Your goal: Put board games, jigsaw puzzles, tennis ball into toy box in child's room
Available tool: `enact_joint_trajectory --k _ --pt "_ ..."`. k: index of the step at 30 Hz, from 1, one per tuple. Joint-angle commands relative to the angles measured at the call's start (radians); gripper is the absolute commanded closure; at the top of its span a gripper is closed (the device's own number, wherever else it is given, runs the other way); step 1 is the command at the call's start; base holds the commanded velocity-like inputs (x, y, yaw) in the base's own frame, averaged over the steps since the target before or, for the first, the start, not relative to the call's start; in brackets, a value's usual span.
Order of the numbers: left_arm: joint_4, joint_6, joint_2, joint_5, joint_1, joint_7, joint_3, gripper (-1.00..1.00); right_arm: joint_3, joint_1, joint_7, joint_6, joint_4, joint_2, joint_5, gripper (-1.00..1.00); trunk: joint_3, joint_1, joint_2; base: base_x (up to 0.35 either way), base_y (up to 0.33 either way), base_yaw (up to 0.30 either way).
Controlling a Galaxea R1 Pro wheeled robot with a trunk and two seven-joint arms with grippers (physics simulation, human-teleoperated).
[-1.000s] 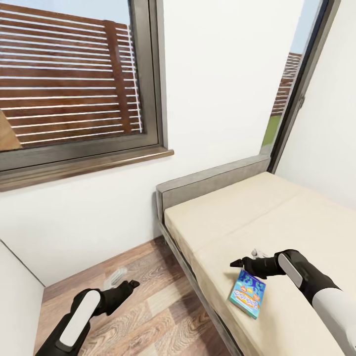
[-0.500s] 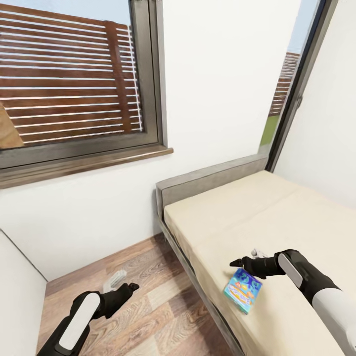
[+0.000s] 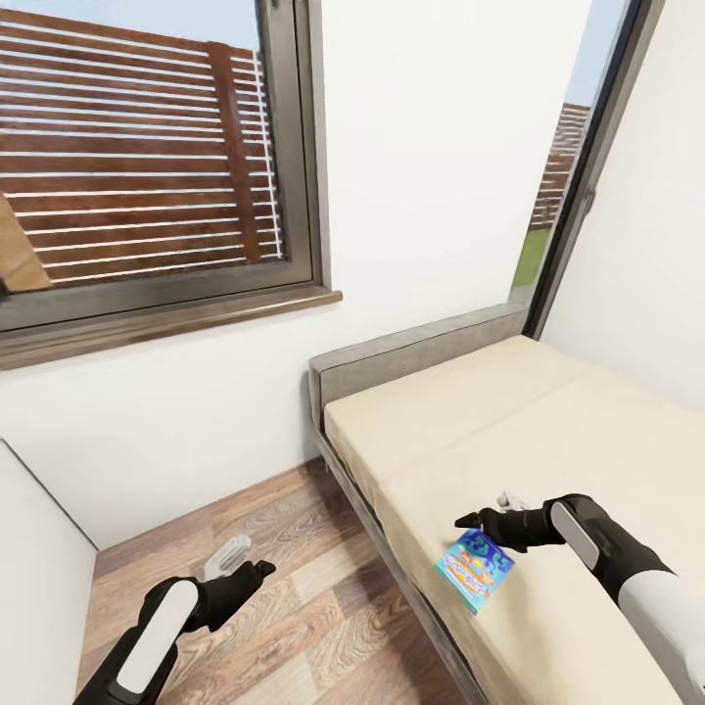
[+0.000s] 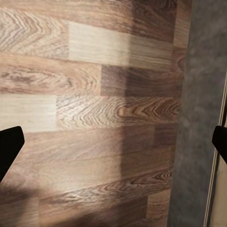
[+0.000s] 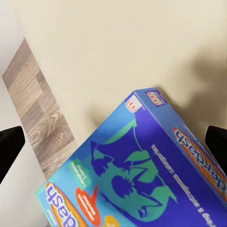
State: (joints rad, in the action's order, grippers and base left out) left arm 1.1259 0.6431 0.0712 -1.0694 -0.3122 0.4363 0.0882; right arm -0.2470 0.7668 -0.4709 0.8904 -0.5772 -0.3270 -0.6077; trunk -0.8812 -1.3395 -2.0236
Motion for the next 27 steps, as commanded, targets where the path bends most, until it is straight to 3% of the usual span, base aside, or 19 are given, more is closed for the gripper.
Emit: enact_joint_trajectory --k 1,27 --pt "0.002 0.0 0.001 -0.011 -0.001 0.01 0.002 -1.0 -0.006 0.0 -0.003 0.0 0.0 -0.001 0.02 -1.0 -0.001 0.0 0.0 -0.014 -0.002 0.0" --pt "0.002 0.0 0.001 -0.01 -0.001 0.01 0.003 -1.0 -0.005 0.0 -0.002 -0.001 0.0 -0.001 0.021 -1.0 -0.001 0.0 0.0 -0.003 0.0 0.0"
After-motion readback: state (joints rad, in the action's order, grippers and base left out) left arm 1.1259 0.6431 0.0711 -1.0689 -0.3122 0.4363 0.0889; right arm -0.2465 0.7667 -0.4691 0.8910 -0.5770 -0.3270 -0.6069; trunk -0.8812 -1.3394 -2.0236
